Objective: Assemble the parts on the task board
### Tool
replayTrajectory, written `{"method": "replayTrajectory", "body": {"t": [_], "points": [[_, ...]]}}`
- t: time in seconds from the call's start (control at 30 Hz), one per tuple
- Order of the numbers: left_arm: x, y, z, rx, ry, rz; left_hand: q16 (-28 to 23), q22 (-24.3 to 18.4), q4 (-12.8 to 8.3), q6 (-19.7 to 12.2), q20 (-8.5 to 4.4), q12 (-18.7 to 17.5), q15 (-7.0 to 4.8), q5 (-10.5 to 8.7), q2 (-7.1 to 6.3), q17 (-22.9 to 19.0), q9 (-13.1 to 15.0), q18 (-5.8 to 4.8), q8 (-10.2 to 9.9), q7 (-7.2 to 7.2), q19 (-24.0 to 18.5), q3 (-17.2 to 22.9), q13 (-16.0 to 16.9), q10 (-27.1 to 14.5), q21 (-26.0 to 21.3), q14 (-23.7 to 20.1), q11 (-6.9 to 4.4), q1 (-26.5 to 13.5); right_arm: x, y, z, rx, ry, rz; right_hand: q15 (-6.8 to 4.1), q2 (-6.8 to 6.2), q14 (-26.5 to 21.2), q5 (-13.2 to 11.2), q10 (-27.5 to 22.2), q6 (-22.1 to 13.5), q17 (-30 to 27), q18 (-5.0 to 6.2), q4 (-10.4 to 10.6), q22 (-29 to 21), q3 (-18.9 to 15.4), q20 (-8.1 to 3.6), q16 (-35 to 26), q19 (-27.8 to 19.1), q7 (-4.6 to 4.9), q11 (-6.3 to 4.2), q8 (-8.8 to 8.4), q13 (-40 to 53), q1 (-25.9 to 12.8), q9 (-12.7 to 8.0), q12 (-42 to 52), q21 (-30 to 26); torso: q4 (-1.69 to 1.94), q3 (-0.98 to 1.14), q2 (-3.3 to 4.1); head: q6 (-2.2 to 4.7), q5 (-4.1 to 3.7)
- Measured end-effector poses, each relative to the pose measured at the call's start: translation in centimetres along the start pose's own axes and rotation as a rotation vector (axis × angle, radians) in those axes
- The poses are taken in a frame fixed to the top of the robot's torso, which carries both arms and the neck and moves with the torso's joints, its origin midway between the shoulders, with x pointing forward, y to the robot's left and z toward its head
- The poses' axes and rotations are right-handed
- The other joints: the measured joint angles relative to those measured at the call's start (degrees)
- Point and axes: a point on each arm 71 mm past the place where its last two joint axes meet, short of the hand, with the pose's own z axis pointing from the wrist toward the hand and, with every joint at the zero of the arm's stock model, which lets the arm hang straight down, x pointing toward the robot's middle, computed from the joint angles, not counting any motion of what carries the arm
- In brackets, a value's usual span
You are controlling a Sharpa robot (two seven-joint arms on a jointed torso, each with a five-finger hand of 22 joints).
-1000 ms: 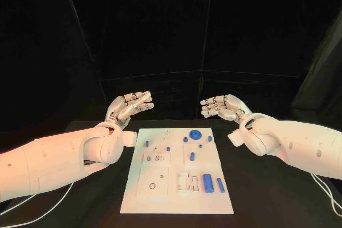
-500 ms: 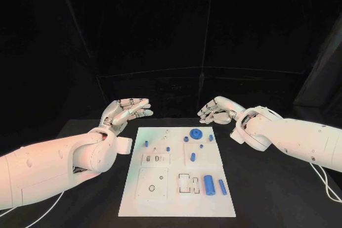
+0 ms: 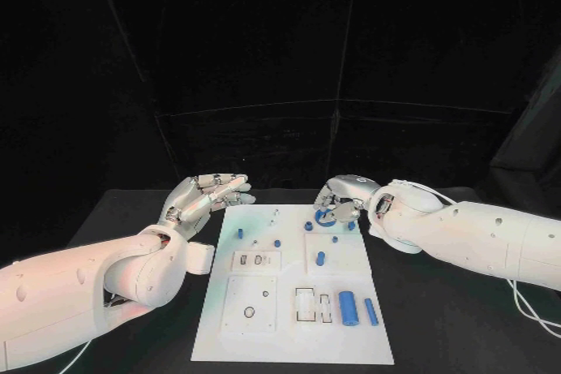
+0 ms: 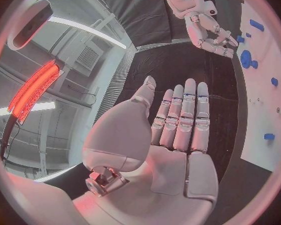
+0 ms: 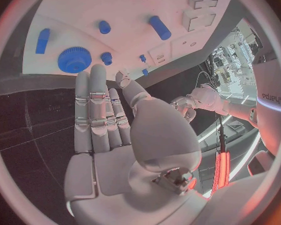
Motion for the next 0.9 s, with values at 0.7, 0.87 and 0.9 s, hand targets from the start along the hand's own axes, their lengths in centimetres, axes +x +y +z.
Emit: {"method": "replayTrajectory", "body": {"t": [0.7,0.87,0.9], "points": [[0.7,-0.1,0.0,0.002,0.029,-0.016,-0.4,-0.3,-0.4,0.2,0.00,-0.6,0.00,0.00,0.00,0.0,-0.2,-0.01,-0.5,0.21,0.0,0.1,-0.2,0.2,-0.2,0.0,0.21,0.0,0.6,1.3,1.3,-0.001,0.051,-0.113,0.20,-0.43,0.2,-0.2,-2.6,-1.9,14.0,-1.85,0.2,20.4,3.5,0.81,20.7,7.0,0.17,0.61,0.00,0.0,-0.9,0.0,0.0,16.7,0.64,-0.26,2.80,0.58,-0.50],[0.8,-0.1,0.0,0.002,0.031,-0.017,-0.5,-0.3,-0.4,0.2,0.00,-0.9,0.00,0.00,0.00,0.0,-0.2,-0.02,-0.5,0.21,0.0,0.1,-0.2,0.2,-0.2,0.0,0.21,0.0,0.6,1.4,1.5,0.002,0.061,-0.121,0.33,-0.19,0.3,-0.2,-2.6,-1.9,16.2,-1.85,0.3,22.3,4.4,0.81,23.2,7.6,0.17,0.61,0.00,0.0,-1.2,0.0,0.0,18.0,0.71,-0.26,3.10,0.55,-0.53],[0.8,-0.1,0.0,0.002,0.031,-0.017,-0.7,-0.3,-0.6,0.2,0.00,-0.9,0.00,0.00,0.00,0.0,-0.2,-0.02,-0.6,0.21,0.0,0.1,-0.2,0.2,-0.2,0.0,0.21,0.0,0.7,1.4,1.5,0.003,0.062,-0.122,0.41,-0.06,0.4,-0.2,-2.6,-1.9,16.7,-1.85,0.2,22.7,4.6,0.74,23.7,7.9,0.17,0.61,0.00,0.0,-1.3,0.0,0.0,18.3,0.71,-0.26,3.14,0.52,-0.53]]}}
